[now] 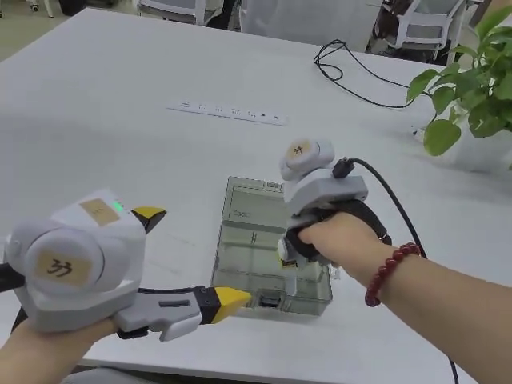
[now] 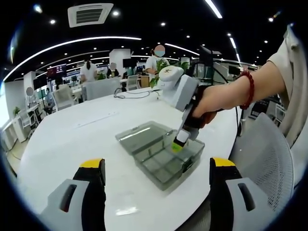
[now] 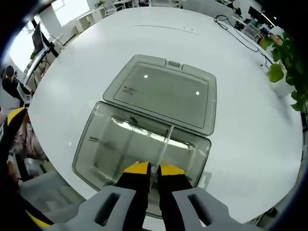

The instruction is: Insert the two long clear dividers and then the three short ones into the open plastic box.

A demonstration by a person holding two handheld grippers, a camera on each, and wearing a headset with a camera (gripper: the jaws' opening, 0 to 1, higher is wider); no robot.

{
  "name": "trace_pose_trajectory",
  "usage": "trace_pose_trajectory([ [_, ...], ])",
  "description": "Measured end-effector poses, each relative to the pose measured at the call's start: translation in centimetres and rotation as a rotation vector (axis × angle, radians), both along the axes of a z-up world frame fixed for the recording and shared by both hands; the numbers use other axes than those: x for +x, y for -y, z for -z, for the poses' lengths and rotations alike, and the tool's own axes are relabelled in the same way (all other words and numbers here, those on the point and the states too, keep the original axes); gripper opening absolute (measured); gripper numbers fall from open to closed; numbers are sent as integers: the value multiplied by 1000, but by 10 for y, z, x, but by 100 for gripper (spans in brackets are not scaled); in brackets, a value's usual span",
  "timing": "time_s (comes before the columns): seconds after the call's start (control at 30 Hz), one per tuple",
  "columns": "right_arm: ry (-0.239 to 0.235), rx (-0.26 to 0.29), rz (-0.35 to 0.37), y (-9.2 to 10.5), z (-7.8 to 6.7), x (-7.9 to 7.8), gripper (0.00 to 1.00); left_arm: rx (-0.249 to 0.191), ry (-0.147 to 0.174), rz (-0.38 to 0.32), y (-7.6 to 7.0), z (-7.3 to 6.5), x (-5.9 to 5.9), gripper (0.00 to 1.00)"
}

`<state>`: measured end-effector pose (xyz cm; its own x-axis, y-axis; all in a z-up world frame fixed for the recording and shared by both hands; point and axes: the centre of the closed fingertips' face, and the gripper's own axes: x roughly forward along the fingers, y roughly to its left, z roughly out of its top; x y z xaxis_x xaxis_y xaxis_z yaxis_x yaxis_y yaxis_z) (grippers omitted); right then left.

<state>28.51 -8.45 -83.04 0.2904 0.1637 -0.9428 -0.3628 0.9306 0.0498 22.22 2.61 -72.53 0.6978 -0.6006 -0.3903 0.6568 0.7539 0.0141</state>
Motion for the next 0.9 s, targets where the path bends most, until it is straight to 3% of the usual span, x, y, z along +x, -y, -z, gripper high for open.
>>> trace_pose_trajectory([
  [0.17,0,23,2,1,2,-1,7,3,1,-9,-2,0,1,91],
  [0.33,2,100,16,-1,3,-1,9,3,4,-20,-4,-1,1,90],
  [0.4,27,144,-13,-6,1,0,11,5,1,-26,-5,-1,1,90],
  [0.53,55,226,24,-4,-5,2,12,19,-5,-36,-7,-1,1,90],
  [0.63,95,279,-5,-5,-13,5,14,20,-10,-53,-9,-3,2,90],
  [0.8,153,323,-57,-6,-26,6,22,17,-18,-68,-12,-4,3,89],
  [0.9,190,354,-128,-10,-33,3,26,18,-19,-78,-14,-5,3,89],
])
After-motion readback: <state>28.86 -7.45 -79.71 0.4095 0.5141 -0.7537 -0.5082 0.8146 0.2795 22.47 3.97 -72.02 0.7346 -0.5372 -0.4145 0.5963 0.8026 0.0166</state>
